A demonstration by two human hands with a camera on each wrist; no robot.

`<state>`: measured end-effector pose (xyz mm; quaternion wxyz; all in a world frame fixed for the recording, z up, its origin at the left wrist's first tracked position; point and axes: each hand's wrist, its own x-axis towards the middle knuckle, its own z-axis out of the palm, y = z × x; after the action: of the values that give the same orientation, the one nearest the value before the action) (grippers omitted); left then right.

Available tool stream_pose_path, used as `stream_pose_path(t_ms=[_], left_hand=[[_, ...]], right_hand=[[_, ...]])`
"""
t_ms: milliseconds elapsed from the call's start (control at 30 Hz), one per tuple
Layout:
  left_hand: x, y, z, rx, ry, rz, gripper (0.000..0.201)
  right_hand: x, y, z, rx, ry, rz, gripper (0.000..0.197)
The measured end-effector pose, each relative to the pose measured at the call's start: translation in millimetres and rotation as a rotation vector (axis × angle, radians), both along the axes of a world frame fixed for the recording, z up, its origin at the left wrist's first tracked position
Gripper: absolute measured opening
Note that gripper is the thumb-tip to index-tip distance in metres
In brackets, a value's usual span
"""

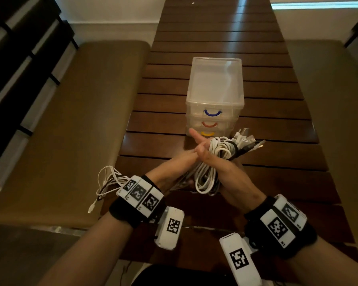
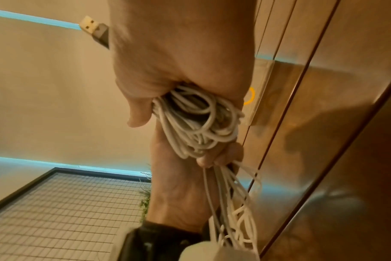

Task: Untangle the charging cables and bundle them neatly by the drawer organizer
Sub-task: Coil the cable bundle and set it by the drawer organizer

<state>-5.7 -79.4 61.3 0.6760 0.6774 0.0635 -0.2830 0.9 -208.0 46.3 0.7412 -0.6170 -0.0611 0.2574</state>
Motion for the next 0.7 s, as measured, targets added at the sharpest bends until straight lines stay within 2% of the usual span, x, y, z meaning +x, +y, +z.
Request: stream_pose_path(t_ms=[67,133,167,233,300,367,467,600,700], left_hand=[[-5,6,-3,-0.083,0.014,0.070,0.052],[-12,12,-9,-0.178,-0.028,0.052,0.052],[-15,13,-11,-0.144,-0.063,0.005,0.058],[-17,13,-10,0.078,-0.178,-0.092,0.066],[-16,7,-10,0.210,-0.311,-0.122,0.054],[-14,3,-11,0.244,-0.408,-0.126,0.050],[-11,5,-16,0.216,-0.363,-0.161,0.041],[-16,5,-24,0.155,-0.308,-0.111,0.045],[-15,5,-29,0.056,-0.269,-0.104,0.032]], right_hand=[[-1,3,3,0.005,0.031,-0.028,0.073],[1,4,5,0.052,0.110,-0.074,0.064],[2,3,4,0.073,0.134,-0.108,0.057],[4,0,5,0.074,0.156,-0.149,0.055],[3,0,7,0.039,0.166,-0.130,0.058],[2,0,10,0.007,0.152,-0.104,0.057],[0,0,12,-0.032,0.082,-0.123,0.056],[-3,3,14,-0.041,-0.022,-0.174,0.037],[-2,2,12,-0.095,-0.069,-0.069,0.039]])
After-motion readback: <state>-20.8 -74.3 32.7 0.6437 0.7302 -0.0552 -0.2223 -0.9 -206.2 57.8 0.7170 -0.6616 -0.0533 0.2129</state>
